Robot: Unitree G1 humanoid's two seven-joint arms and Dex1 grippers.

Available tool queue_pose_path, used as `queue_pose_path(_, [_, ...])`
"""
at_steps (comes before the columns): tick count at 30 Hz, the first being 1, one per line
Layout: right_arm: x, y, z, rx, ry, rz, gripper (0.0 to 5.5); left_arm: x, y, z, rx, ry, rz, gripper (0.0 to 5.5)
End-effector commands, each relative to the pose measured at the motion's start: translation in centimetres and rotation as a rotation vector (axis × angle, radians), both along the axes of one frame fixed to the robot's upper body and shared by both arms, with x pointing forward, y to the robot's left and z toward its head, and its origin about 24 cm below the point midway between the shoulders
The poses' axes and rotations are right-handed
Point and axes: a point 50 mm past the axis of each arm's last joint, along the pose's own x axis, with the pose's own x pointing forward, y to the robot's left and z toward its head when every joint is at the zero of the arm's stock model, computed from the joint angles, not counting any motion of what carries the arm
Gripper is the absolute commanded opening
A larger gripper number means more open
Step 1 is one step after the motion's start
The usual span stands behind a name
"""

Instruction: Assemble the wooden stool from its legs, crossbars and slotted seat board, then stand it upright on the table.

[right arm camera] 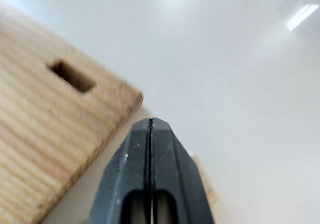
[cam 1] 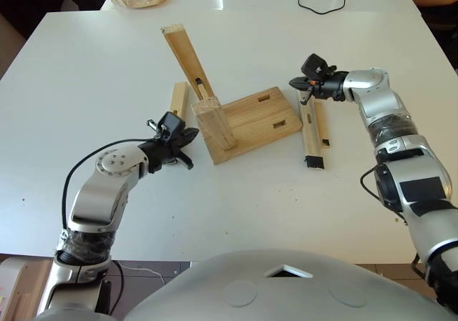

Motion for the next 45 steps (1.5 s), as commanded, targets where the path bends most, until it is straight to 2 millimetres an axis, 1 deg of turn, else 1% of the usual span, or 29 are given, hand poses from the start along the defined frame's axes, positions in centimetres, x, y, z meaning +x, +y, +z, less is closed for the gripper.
queue_pose_path(1, [0.0, 0.5, -0.3, -0.027, 0.011, 0.047, 0.01, -1.2, -0.1, -1.5, 0.068, 0.066, -0.034, 0.0])
queue_pose_path(3, [-0.3, 0.7, -0.6, -0.031, 0.032, 0.083, 0.01, -1.4, -0.1, -1.9, 0.091, 0.076, -0.044, 0.0])
queue_pose_path(6, [-0.7, 0.7, -0.8, -0.035, 0.06, 0.135, 0.01, -1.4, 0.1, -2.1, 0.11, 0.074, -0.043, 0.0])
queue_pose_path(10, [-1.2, 0.8, -1.0, -0.039, 0.094, 0.195, 0.01, -1.3, 0.4, -1.7, 0.113, 0.061, -0.037, 0.0])
queue_pose_path(14, [-1.9, 1.2, -1.5, -0.038, 0.128, 0.245, 0.01, -1.2, 0.1, -2.4, 0.115, 0.072, -0.046, 0.0])
queue_pose_path(18, [-2.5, 1.2, -1.9, -0.039, 0.151, 0.28, 0.01, -0.5, 0.0, -2.8, 0.119, 0.067, -0.051, 0.0])
queue_pose_path(20, [-3.1, 1.1, -1.9, -0.03, 0.164, 0.312, 0.01, 0.3, 0.0, -2.7, 0.124, 0.052, -0.054, 0.0])
queue_pose_path(24, [-4.7, 0.8, -1.7, -0.007, 0.189, 0.367, 0.01, 2.6, 0.1, -2.2, 0.143, -0.006, -0.05, 0.0])
queue_pose_path(29, [-6.1, 1.3, -1.3, 0.019, 0.2, 0.414, 0.01, 5.3, 0.2, -1.9, 0.161, -0.053, -0.052, 0.0])
queue_pose_path(34, [-7.2, 1.7, -0.5, 0.057, 0.203, 0.463, 0.01, 7.8, 0.1, -1.7, 0.147, -0.081, -0.063, 0.0])
queue_pose_path(36, [-7.2, 1.5, 0.1, 0.067, 0.177, 0.454, 0.01, 8.9, 0.4, -1.4, 0.156, -0.106, -0.037, 0.0])
queue_pose_path(39, [-5.9, 0.8, 2.1, 0.105, 0.092, 0.371, 0.01, 9.4, 1.0, -0.3, 0.13, -0.15, 0.002, 0.0])
queue_pose_path(42, [-4.9, 0.0, 3.8, 0.128, 0.026, 0.311, 0.01, 8.9, 2.4, 0.9, 0.137, -0.187, 0.055, 0.0])
queue_pose_path(45, [-4.5, -0.1, 3.8, 0.13, 0.014, 0.295, 0.01, 7.9, 3.6, 1.6, 0.169, -0.202, 0.086, 0.0])
